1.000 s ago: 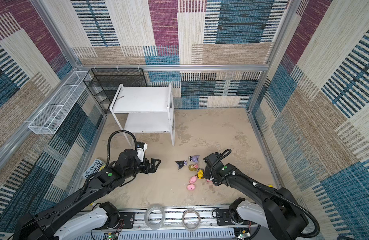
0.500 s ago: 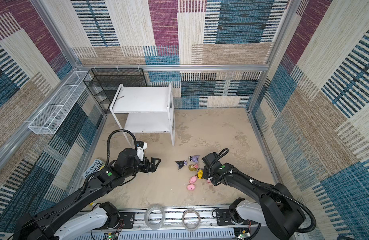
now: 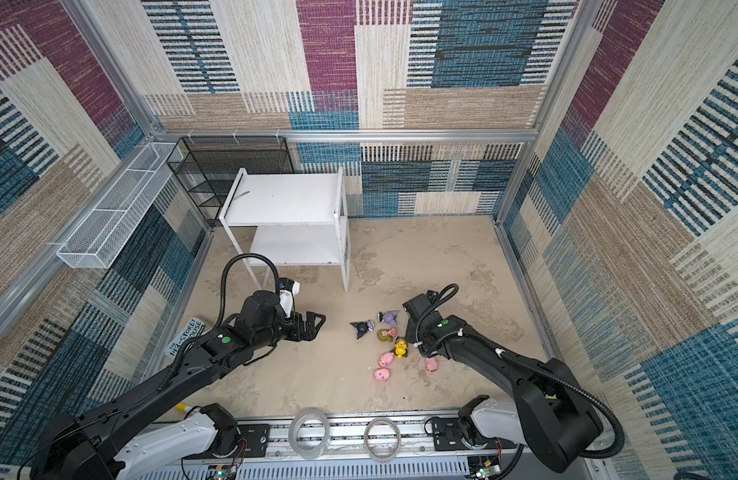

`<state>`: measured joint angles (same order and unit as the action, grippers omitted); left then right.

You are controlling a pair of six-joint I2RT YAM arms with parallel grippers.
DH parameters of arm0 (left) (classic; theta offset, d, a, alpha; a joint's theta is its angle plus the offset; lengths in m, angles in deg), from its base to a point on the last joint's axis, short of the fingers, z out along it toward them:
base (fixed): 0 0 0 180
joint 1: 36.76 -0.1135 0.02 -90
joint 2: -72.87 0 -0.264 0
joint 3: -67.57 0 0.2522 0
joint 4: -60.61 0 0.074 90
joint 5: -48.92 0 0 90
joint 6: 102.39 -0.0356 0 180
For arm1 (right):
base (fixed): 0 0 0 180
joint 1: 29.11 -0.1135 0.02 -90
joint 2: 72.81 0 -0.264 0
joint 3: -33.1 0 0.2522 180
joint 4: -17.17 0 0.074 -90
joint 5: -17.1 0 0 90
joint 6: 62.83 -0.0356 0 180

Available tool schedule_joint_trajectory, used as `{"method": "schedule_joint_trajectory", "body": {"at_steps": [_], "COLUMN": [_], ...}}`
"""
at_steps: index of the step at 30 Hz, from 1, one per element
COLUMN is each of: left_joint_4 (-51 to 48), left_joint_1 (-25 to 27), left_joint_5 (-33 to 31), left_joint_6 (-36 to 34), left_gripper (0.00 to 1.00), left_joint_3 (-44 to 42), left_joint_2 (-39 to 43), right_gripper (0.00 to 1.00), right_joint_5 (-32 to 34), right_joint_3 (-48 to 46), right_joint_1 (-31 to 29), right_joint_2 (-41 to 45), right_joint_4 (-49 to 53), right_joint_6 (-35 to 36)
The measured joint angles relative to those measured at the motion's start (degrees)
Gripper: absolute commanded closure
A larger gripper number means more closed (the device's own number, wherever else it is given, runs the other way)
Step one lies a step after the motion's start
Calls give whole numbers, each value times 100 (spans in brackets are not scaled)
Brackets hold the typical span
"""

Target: Place and organize the plastic toys onto the shelf

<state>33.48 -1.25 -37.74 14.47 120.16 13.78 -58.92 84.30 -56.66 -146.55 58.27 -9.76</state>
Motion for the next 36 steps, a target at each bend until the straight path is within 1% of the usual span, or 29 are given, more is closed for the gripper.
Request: {"method": "schedule_joint_trajectory", "body": {"at_steps": [6, 9, 11, 13, 15, 18, 21, 23, 29, 32, 36], "left_joint_4": [-122, -232, -251, -282, -321, -365, -385, -400, -400, -400, -396], "left_joint_1": [0, 0, 0, 0, 0, 0, 0, 0, 0, 0, 0], "left_joint_5": [-26, -85, -157, -157, -160, -162, -170, -170, -166, -164, -164], "left_joint_6": [-28, -81, -138, -153, -157, -157, -157, -157, -157, -157, -157], "left_gripper": [1, 1, 1, 1, 1, 1, 1, 1, 1, 1, 1], "left_joint_3": [149, 262, 317, 334, 334, 319, 291, 291, 291, 291, 291], "left_joint_2": [142, 212, 225, 225, 225, 245, 282, 282, 175, 168, 166], "right_gripper": [77, 76, 76, 72, 65, 51, 41, 37, 28, 29, 31], "right_joint_5": [671, 1067, 1207, 1204, 1200, 1110, 1106, 1106, 1010, 927, 686], "right_joint_3": [431, 625, 730, 831, 883, 944, 1001, 1054, 1025, 859, 555], "right_joint_1": [1014, 1147, 1178, 1182, 1174, 997, 776, 671, 522, 610, 984], "right_joint_2": [-706, -1174, -1499, -1759, -1888, -1902, -1856, -1799, -1453, -1202, -879], "right_joint_4": [-444, -586, -667, -730, -822, -911, -955, -953, -951, -960, -1034], "right_joint_6": [833, 1132, 1239, 1298, 1320, 1314, 1292, 1268, 1088, 1073, 1093]}}
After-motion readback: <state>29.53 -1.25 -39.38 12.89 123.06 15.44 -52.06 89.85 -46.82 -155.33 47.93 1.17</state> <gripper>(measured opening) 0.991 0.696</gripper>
